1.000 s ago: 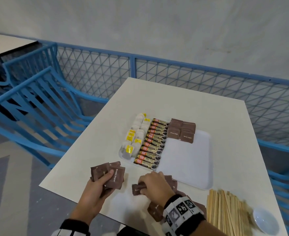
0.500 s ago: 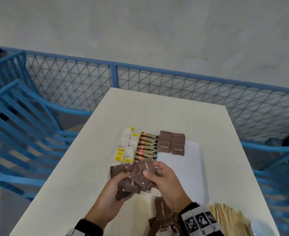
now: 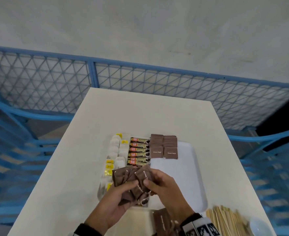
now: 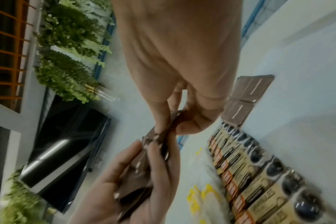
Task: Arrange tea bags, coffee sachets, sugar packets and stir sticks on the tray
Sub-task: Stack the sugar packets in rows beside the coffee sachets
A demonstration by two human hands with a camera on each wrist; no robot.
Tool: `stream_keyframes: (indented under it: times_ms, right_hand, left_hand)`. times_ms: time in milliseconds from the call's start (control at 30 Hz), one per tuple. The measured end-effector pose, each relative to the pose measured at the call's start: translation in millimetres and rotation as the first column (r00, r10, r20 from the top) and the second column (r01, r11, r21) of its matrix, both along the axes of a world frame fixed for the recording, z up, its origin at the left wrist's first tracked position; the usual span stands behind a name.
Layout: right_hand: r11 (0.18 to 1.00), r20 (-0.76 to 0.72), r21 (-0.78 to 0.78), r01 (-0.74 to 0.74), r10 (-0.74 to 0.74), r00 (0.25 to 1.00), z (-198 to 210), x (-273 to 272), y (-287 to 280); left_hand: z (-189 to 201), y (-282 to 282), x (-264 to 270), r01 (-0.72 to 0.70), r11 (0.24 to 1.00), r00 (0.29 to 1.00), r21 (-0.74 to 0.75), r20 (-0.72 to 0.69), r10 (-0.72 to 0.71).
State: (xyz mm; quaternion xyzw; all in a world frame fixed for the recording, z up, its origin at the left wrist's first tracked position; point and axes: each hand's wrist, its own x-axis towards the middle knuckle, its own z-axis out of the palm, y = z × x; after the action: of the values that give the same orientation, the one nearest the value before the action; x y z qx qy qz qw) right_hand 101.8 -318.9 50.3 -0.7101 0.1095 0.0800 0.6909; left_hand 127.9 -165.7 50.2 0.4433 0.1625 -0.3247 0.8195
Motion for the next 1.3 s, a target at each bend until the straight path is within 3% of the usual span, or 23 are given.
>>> stream_keyframes:
  times_ms: [200,433,800,1300]
  right_hand:
    - [0.998,-0.105,-0.01,0.055,-0.056,0.993,-14,12,-31]
    - [0.921,-0.085,-0.348,0.172,-0.214,0.973,-43,54,-81]
    - [0.784,-0.051,-0.621,-0.012,-0.026,0.998,-75,111,-94]
    - [0.651,0.045,-0.758,0.028,0.009,0.999,-92,127,-90]
  left_hand:
    - [-10,-5,12,-0.039,0.997,0.997,0.065,-0.059,0.043]
    - [-17,-10,22,-0.095,0.99,0.994,0.109,-0.048,0.101]
    - [-33,-9,23,-0.212,0.973,0.973,0.088,-0.078,0.218]
    - [-33,-20,27,-0.223,0.968,0.968,0.117,-0.092,0.234]
